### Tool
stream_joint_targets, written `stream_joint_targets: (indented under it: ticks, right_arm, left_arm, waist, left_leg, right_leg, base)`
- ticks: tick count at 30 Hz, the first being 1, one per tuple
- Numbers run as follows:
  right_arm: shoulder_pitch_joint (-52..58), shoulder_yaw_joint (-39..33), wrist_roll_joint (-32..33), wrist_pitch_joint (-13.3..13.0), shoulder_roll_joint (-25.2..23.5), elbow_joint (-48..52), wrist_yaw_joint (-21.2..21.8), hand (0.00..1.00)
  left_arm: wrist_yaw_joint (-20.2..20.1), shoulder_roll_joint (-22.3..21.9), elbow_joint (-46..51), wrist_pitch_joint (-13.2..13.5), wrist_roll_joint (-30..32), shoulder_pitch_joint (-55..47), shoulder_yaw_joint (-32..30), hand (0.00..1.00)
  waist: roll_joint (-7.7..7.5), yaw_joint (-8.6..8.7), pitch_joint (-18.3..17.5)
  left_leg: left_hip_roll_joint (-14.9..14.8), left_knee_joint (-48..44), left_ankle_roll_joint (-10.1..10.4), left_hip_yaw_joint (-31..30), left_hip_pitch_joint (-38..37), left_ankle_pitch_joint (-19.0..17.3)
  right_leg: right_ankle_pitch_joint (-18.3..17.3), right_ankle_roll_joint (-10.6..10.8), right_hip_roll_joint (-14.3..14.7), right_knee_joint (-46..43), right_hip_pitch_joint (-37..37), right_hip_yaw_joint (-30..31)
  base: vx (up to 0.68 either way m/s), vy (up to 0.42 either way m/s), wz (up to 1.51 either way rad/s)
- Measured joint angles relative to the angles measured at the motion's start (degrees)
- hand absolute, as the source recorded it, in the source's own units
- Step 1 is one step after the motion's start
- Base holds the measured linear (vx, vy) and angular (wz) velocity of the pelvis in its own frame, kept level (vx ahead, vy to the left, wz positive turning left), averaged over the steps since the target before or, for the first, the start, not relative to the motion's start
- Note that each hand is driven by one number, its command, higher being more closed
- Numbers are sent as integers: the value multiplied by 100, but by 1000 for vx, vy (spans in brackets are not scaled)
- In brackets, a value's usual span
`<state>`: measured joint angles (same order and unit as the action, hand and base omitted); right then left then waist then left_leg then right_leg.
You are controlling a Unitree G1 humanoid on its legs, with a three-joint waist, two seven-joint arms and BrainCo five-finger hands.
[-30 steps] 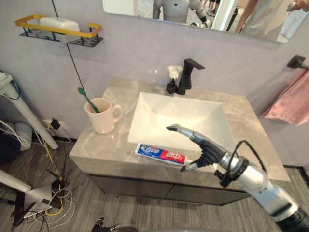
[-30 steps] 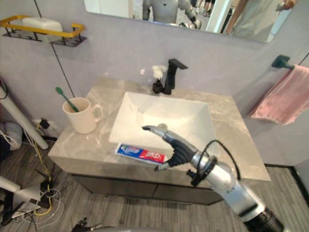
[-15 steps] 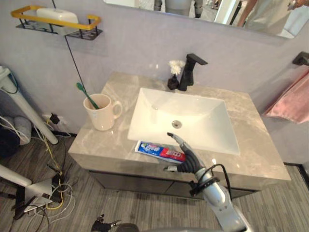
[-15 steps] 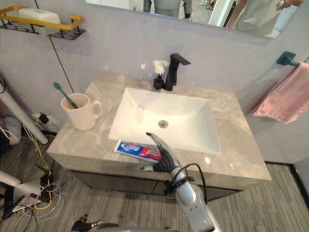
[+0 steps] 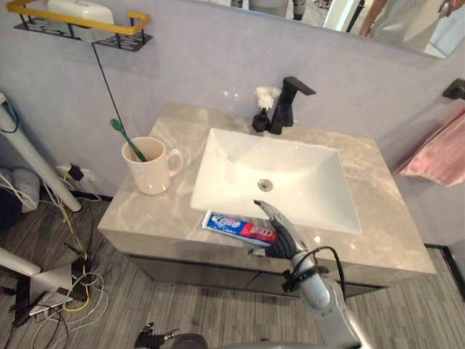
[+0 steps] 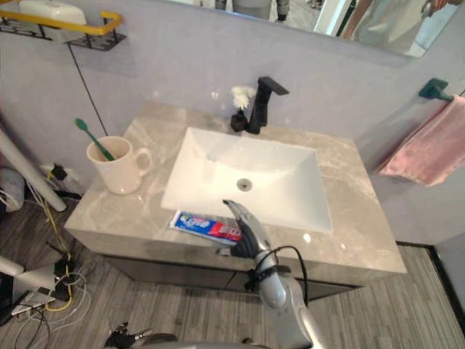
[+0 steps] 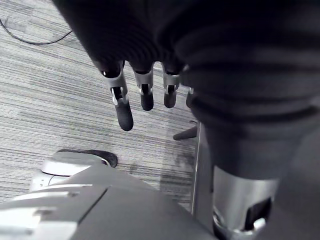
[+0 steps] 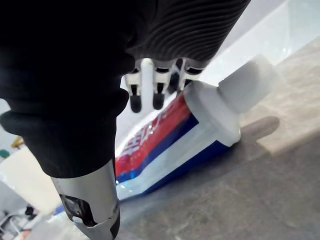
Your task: Organize washtable
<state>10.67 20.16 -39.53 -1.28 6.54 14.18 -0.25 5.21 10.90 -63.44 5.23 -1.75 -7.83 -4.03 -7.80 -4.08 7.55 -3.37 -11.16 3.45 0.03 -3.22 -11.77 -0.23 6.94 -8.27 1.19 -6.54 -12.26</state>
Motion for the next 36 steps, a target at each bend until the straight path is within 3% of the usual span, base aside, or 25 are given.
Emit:
stream_joint_targets:
  ticks: [1, 17, 27, 36]
  right_arm:
    - [-6, -7, -61, 17, -53, -30, 1, 100]
    - [-349, 17, -141, 37, 128, -211, 407, 100]
    - [-610, -3, 341, -22, 357, -206, 400, 100]
    - [-749, -9, 594, -66, 370, -115, 237, 100]
  left_arm:
    - [-1, 7, 2, -1, -2, 0, -3, 0]
    - [-120, 70, 90, -7, 1, 9, -4, 0]
    - [-140, 118, 101, 6, -46, 22, -9, 0]
    - [-127, 97, 119, 4, -70, 24, -68, 0]
  waist:
    - [-12, 0, 8]
    - [-108, -19, 56]
    - [-200, -19, 110]
    - [-188, -3, 123]
  left_leg:
    - [-5, 4, 1, 7, 3, -5]
    - [-25, 31, -7, 40, 111, -6]
    - [-10, 18, -13, 6, 209, 35]
    - [22, 1, -15, -105, 244, 33]
  right_leg:
    - [2, -3, 4, 0, 9, 0]
    - [122, -76, 27, 32, 94, -15]
    - [148, -34, 24, 58, 170, -26]
    - [155, -40, 10, 57, 139, -101]
  base:
    - [17, 4, -3]
    - [-2, 2, -1]
    - [-2, -1, 1]
    - [1, 1, 6]
